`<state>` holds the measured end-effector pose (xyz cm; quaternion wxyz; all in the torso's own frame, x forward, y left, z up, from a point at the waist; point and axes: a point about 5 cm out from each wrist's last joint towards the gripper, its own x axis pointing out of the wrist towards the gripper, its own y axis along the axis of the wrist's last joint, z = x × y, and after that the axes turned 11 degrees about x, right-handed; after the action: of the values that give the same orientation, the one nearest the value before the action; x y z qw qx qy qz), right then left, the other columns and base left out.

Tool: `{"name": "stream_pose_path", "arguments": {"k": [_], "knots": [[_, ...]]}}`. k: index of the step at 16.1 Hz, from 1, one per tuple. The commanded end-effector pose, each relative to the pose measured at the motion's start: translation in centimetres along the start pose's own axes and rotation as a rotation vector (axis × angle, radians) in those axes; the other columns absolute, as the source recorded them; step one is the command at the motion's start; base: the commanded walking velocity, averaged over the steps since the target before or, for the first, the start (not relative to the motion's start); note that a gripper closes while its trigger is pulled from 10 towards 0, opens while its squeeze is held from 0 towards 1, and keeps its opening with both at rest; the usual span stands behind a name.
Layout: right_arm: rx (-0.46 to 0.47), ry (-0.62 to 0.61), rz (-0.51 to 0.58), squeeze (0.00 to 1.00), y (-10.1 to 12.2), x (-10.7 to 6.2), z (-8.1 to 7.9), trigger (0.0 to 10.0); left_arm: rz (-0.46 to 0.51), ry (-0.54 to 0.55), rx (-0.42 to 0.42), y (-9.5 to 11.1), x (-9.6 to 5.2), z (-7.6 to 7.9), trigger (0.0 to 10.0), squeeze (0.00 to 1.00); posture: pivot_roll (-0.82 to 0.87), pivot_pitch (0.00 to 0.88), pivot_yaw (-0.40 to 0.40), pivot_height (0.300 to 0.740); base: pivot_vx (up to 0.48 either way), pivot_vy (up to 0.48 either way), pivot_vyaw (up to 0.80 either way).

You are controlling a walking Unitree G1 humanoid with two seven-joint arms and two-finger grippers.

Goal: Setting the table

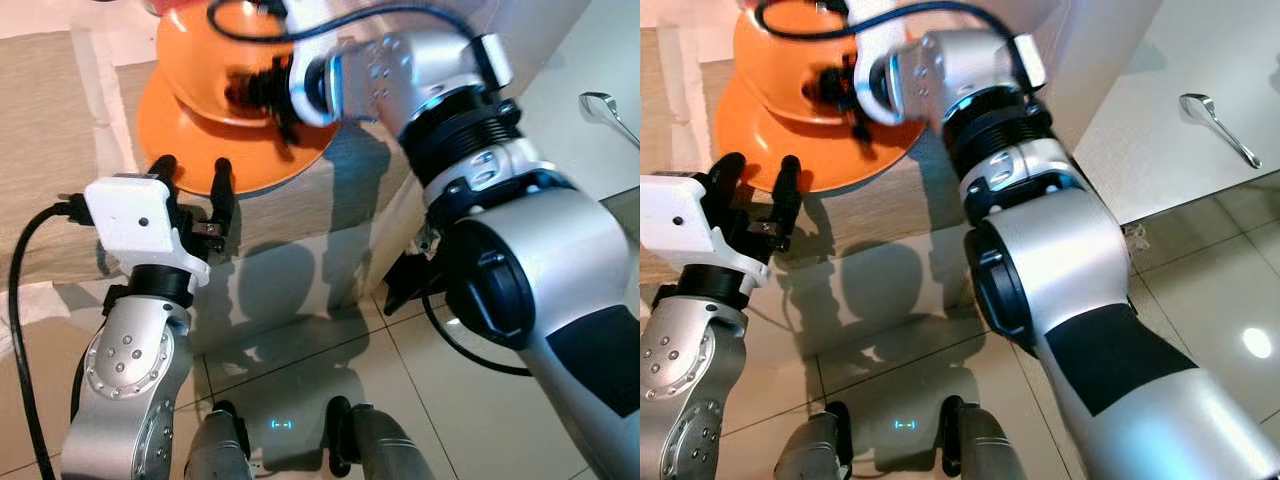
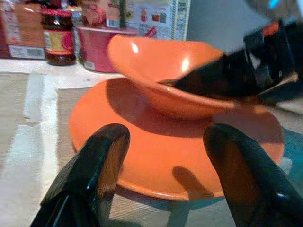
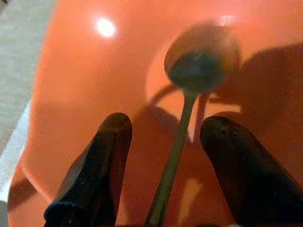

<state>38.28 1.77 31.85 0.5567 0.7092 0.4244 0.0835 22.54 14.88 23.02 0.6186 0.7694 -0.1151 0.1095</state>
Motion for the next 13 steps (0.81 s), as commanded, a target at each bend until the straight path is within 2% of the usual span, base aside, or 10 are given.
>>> {"name": "stream_pose_path", "arguments": {"k": [1,13], "knots": [[-0.017,-0.024,-0.011,0.0,0.12,0.01,-0.23,0.0,0.0,0.0,-0.002,0.26,-0.38,0.22,10.0,0.0,-0.03,0.276,-0.116,0.74,0.0,0.0,0.0],[0.0,-0.048,0.046,0.0,0.61,0.04,0.03,0.0,0.01,0.013,-0.007,0.37,-0.05,0.31,10.0,0.0,-0.03,0.263,-0.122,0.74,0.0,0.0,0.0]]}}
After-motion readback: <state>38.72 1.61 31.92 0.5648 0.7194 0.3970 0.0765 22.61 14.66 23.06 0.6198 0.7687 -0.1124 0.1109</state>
